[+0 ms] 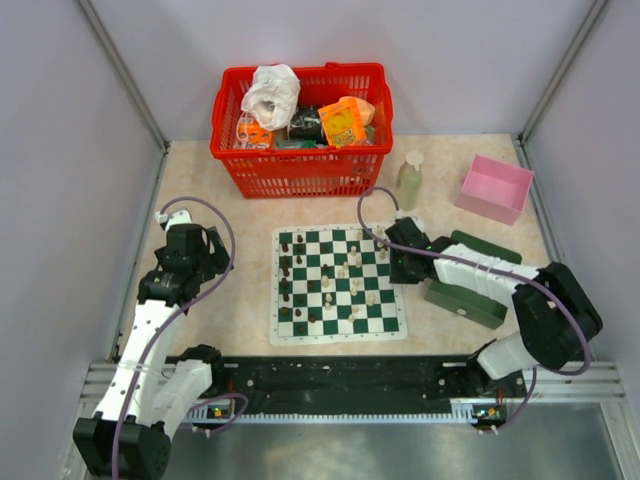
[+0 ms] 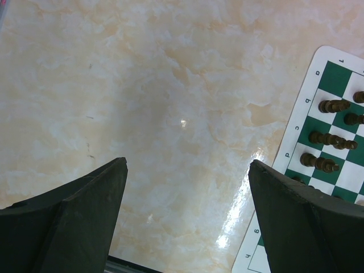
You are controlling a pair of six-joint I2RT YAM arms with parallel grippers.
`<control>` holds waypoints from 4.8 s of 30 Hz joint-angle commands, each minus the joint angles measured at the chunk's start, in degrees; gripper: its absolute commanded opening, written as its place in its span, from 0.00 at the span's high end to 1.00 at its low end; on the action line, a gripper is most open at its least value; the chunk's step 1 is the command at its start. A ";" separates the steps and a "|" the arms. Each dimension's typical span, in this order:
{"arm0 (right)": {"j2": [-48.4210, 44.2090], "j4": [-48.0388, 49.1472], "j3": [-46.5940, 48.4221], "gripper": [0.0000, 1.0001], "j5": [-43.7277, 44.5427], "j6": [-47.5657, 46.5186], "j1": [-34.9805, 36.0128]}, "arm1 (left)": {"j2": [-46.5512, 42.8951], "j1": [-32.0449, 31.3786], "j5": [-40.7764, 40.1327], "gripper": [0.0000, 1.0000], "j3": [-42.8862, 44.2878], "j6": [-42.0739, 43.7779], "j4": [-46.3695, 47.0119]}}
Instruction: Set up the chess pieces on the board
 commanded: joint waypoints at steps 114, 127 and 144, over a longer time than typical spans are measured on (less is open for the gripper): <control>16.27 -4.89 33.61 0.83 -1.26 -4.92 19.65 | -1.78 -0.06 -0.33 0.07 -0.18 -0.09 2.14; -0.26 -9.72 20.96 0.83 5.95 -1.15 10.96 | -1.17 -0.06 0.19 0.07 -0.18 -0.09 2.23; 2.98 -4.37 11.64 0.84 3.84 -2.46 3.21 | -1.08 -0.06 0.37 0.07 -0.18 -0.01 2.23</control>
